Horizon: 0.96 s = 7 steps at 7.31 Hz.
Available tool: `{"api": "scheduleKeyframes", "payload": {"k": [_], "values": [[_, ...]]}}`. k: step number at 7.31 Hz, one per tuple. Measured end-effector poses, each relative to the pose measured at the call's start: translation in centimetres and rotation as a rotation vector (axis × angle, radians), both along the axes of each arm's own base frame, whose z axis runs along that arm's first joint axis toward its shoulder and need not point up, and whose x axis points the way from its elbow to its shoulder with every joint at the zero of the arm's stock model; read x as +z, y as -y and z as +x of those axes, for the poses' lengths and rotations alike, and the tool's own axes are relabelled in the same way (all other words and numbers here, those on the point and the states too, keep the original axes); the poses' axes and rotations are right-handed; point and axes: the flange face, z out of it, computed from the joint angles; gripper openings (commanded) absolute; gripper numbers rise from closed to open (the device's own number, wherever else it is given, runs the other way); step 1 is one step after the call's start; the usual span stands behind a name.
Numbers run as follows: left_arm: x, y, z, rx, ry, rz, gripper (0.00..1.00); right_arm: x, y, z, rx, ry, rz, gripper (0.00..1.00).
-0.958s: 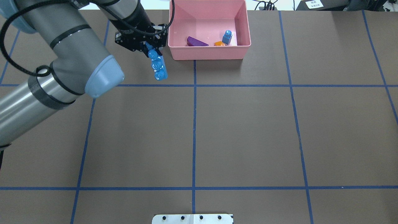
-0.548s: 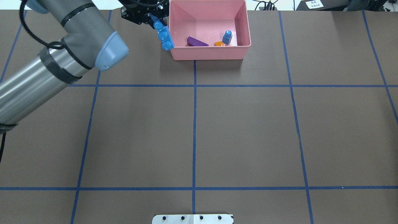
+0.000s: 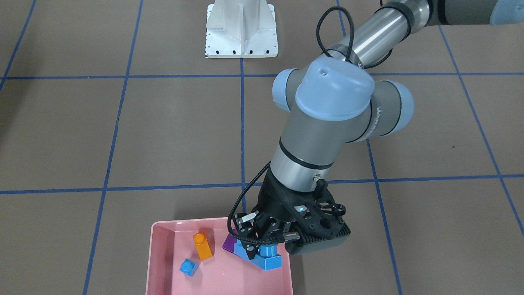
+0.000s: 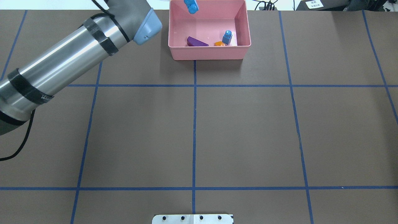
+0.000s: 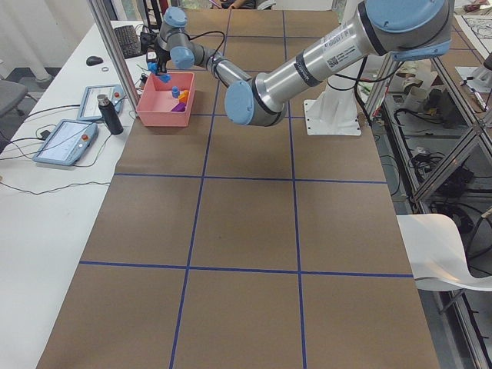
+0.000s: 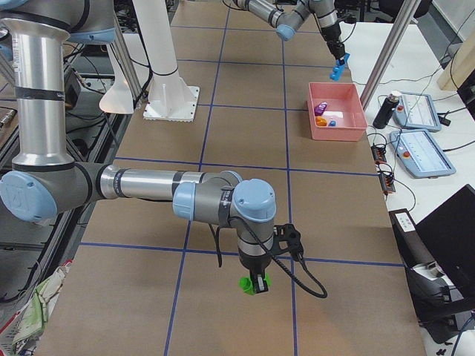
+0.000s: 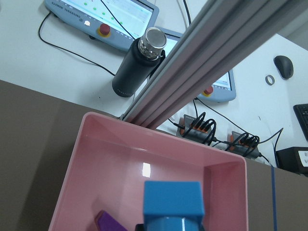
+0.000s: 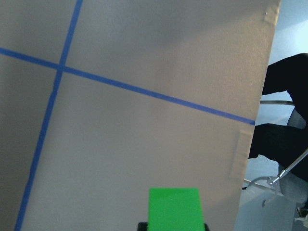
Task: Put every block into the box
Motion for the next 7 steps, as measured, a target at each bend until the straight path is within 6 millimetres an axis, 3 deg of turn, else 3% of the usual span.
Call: {"api": "scheduleKeyframes", "payload": {"k": [2, 5, 7], "values": [[2.2, -1.2, 4.1, -0.012, 0.035, -0.001, 1.0, -4.7, 4.7, -1.9, 0.064, 0.097, 0.022, 0.0], [3.3, -2.5, 6.9, -0.011, 0.069, 0.004, 1.0, -11.1, 10.3, -6.7, 0.101, 0.196, 0.021, 0.0], [2.3, -2.3, 5.4, 0.0, 0.112, -0.013, 1.0, -16.9, 14.2, -10.9, 0.12, 0.261, 0.021, 0.0]]}}
